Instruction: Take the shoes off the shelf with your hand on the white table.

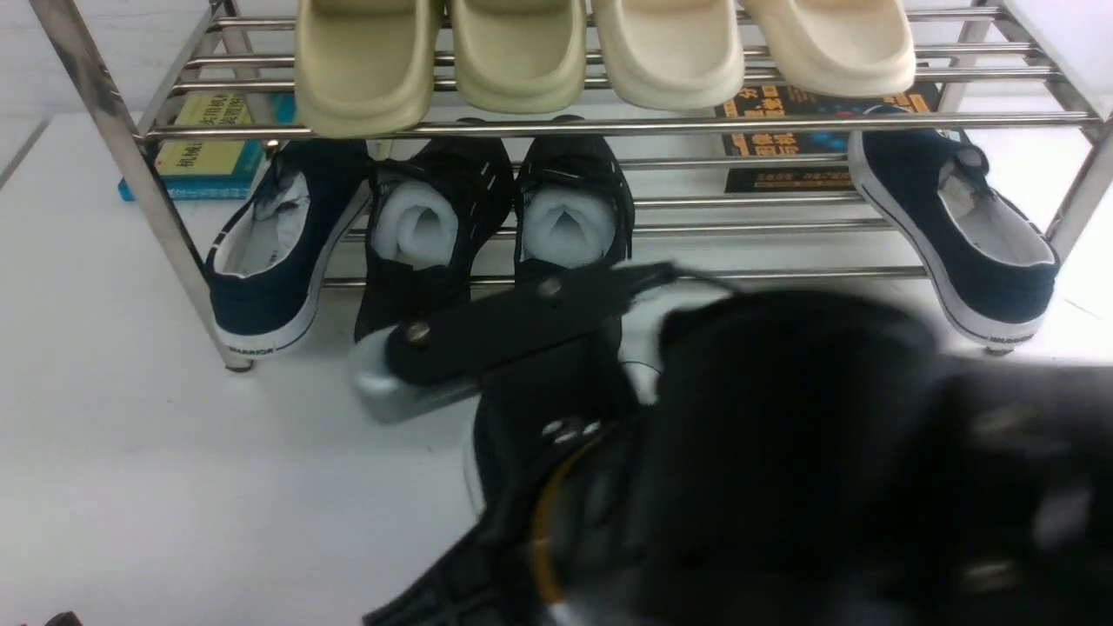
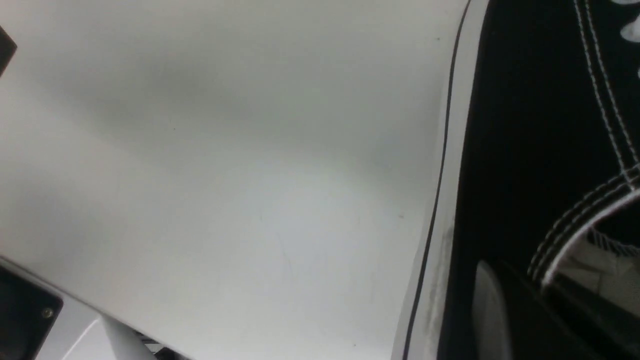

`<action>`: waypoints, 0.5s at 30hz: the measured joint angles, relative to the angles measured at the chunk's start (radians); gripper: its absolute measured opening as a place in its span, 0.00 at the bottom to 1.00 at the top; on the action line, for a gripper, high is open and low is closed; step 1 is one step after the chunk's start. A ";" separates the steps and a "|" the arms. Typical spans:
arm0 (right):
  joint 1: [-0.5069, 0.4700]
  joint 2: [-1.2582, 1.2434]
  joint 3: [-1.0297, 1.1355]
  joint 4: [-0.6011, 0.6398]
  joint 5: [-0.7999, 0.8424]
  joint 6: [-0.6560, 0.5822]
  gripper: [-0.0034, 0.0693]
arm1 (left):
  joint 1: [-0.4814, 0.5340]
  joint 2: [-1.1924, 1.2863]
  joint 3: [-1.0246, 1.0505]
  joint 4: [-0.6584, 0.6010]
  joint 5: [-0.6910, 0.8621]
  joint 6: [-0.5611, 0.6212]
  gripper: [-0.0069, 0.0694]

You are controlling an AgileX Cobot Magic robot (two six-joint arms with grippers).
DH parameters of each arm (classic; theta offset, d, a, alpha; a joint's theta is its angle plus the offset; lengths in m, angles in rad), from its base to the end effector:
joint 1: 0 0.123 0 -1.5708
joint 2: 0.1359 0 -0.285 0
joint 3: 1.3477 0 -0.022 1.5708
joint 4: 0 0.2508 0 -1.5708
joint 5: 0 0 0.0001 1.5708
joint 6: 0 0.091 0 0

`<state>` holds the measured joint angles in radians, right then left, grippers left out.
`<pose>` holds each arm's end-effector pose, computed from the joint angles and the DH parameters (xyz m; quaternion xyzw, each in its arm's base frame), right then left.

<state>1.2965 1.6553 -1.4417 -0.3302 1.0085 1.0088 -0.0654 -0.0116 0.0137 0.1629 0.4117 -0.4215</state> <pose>0.1196 0.3328 0.3129 -0.1930 0.9452 0.1321 0.2280 0.0516 0.0026 0.1728 -0.1025 0.8045 -0.0722 0.5805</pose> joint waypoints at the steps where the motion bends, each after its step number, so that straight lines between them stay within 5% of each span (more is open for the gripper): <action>1: 0.000 0.000 0.000 0.000 0.000 0.000 0.06 | 0.000 0.000 0.000 0.000 0.000 0.000 0.41; 15: 0.000 0.232 0.000 -0.170 -0.075 0.204 0.08 | 0.000 0.000 0.000 0.000 0.000 0.000 0.41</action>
<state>1.2965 1.8877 -1.4417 -0.5003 0.9332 1.2128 -0.0654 -0.0116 0.0137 0.1629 0.4117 -0.4215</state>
